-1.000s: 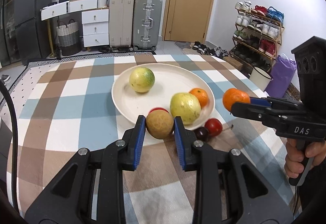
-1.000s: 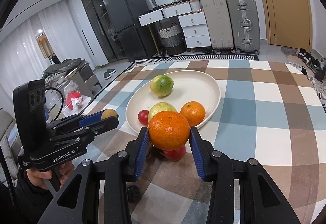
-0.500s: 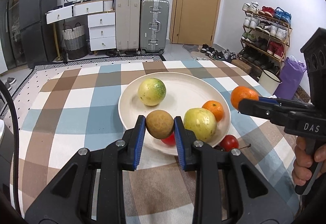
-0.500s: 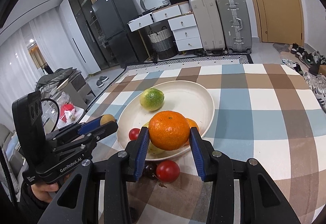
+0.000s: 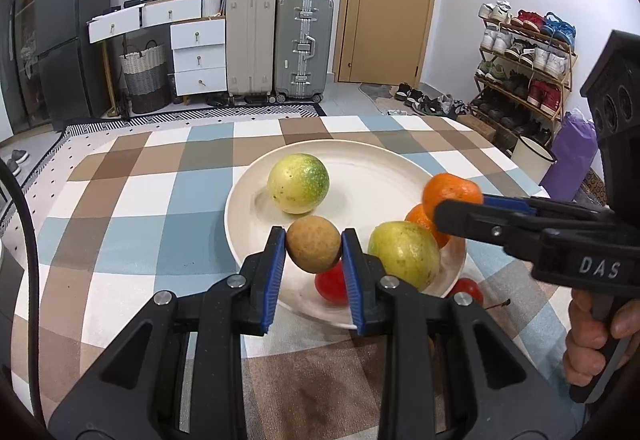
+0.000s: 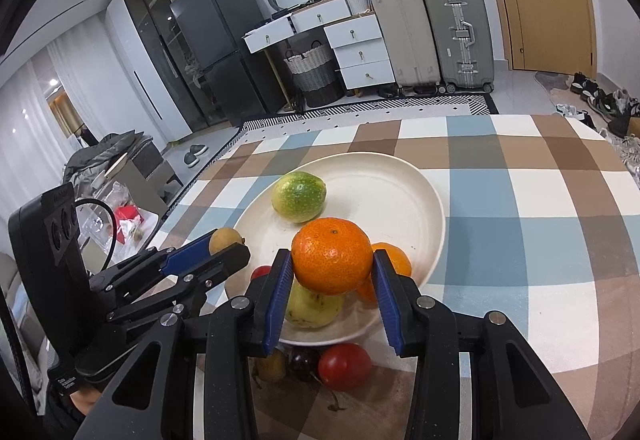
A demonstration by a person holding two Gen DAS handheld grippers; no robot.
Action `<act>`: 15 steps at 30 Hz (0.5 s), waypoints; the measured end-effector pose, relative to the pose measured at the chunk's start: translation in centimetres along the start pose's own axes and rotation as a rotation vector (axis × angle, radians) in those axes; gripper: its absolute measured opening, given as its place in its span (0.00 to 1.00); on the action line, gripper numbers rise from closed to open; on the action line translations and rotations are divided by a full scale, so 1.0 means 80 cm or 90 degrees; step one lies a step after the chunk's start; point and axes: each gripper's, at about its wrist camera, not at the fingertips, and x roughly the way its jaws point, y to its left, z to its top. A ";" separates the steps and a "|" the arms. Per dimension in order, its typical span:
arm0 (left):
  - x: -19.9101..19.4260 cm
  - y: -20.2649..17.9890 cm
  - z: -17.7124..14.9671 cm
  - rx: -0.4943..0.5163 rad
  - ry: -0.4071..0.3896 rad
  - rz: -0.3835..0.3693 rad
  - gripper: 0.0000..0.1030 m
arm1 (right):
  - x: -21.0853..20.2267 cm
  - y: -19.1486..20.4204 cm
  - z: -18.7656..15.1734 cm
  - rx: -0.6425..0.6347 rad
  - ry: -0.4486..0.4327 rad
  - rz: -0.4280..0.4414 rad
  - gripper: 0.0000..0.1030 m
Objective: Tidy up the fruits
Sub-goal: 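Open both tools to drop the fruits on the plate and withdraw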
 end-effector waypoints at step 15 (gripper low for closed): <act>-0.009 0.007 -0.003 -0.016 -0.018 0.016 0.73 | -0.001 -0.007 -0.004 -0.010 -0.017 -0.032 0.67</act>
